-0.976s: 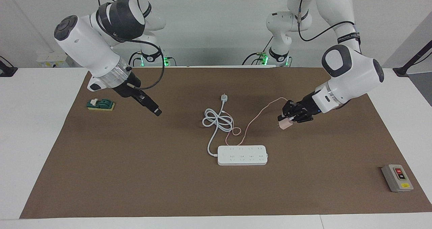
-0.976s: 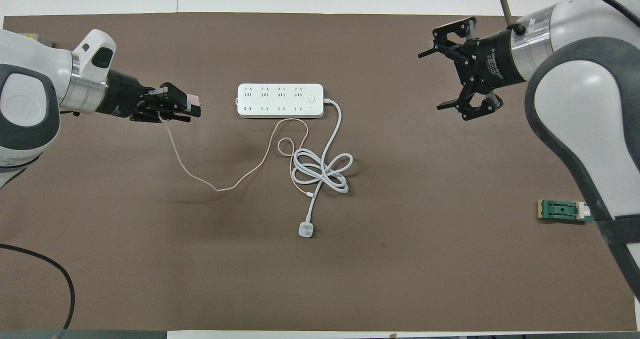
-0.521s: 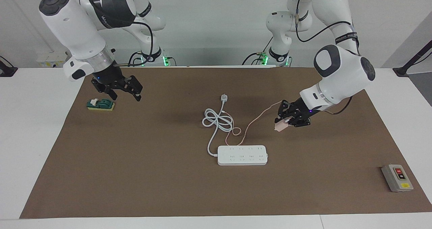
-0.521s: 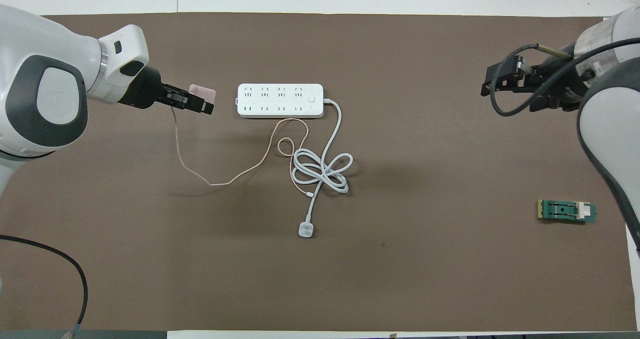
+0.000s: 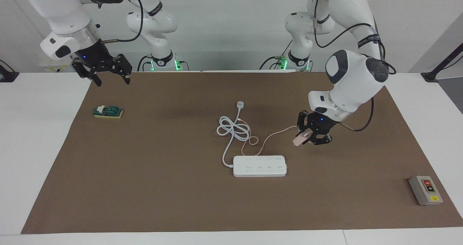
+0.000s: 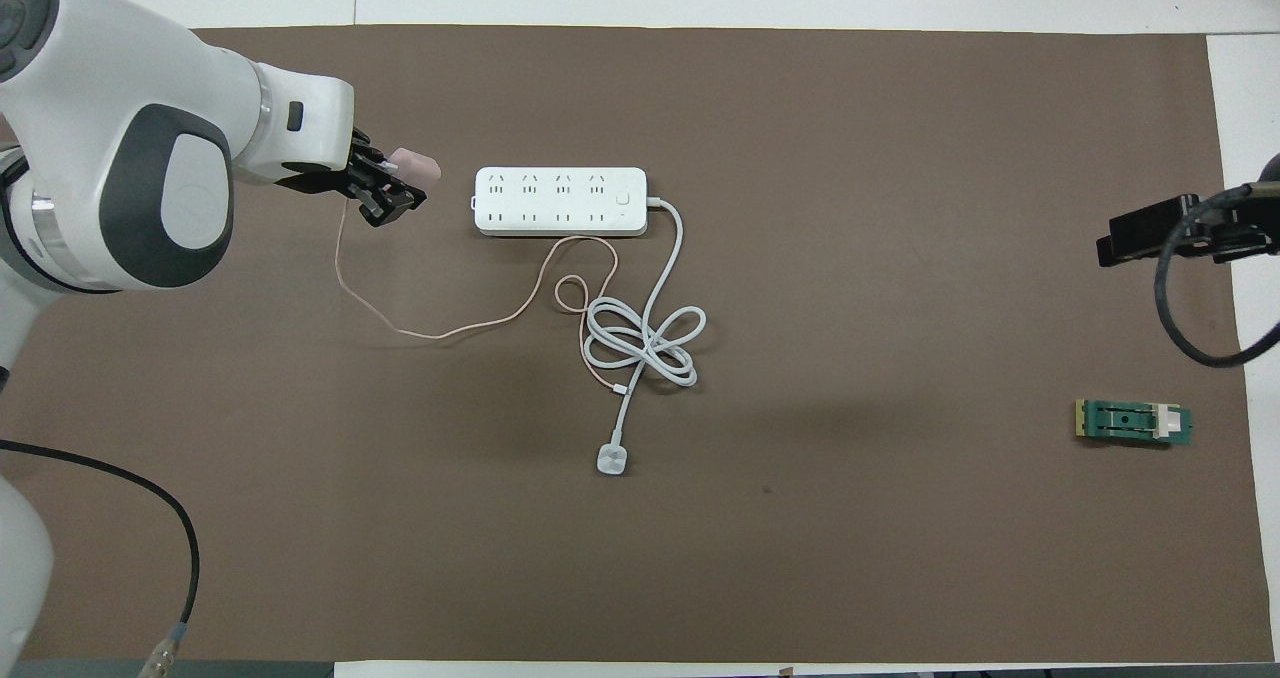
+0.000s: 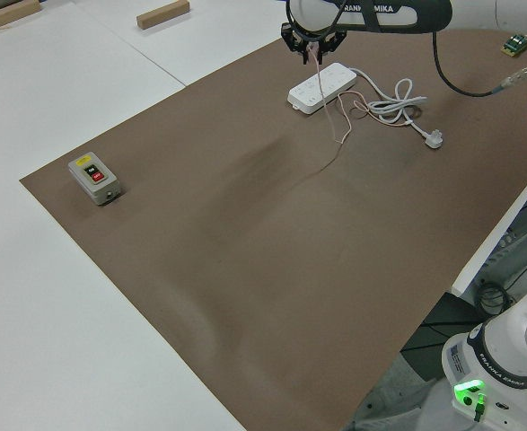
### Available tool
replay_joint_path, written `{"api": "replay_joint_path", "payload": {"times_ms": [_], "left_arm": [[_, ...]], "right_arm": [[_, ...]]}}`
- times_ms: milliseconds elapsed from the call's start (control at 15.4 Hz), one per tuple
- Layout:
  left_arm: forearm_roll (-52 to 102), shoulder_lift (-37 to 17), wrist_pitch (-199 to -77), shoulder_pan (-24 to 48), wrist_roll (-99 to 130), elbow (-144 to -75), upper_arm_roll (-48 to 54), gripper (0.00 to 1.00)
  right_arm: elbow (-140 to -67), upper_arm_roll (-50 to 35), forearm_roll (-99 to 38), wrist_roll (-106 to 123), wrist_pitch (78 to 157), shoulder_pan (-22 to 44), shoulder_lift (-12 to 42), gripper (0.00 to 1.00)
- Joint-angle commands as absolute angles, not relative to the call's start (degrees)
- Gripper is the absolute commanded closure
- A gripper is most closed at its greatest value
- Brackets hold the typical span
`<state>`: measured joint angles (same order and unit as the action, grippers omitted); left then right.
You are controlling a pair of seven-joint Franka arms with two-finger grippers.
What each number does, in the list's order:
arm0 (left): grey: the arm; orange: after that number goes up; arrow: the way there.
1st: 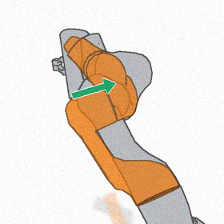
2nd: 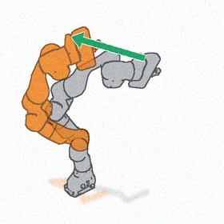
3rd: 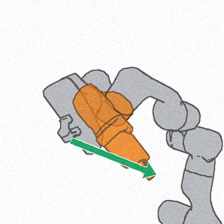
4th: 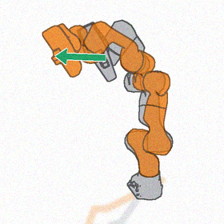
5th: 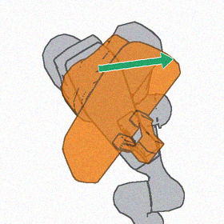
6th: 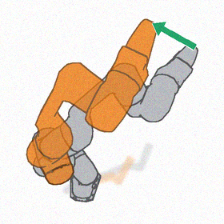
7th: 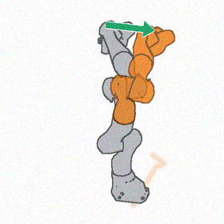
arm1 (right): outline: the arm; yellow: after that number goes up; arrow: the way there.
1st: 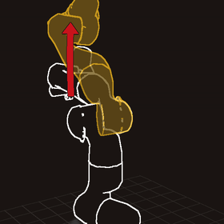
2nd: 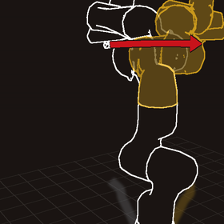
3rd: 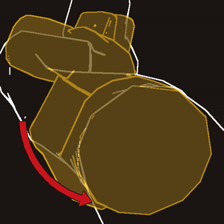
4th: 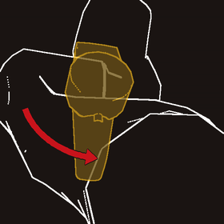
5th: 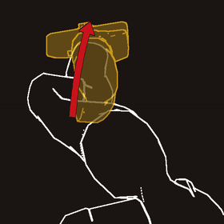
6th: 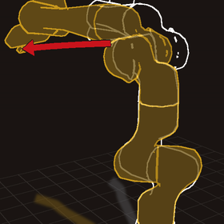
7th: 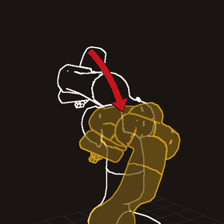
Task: Plug charger into power strip
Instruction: 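Lower the charger onto the power strip's end socket with the left gripper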
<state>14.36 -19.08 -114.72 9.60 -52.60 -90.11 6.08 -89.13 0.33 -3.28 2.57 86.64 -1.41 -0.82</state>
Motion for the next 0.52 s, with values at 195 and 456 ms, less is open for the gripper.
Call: {"api": "replay_joint_path", "payload": {"times_ms": [195, 456], "left_arm": [[7.30, -20.57, -115.41, 13.71, -63.27, -87.89, 5.54, 1.00], [3.70, -22.32, -115.57, 14.41, -70.46, -86.76, 5.45, 1.00]], "right_arm": [[-95.36, -0.44, 0.78, 4.13, 87.10, -2.55, -5.54, 0.00], [-94.66, -0.97, 2.90, 4.22, 87.19, -2.55, -5.45, 0.00]]}}
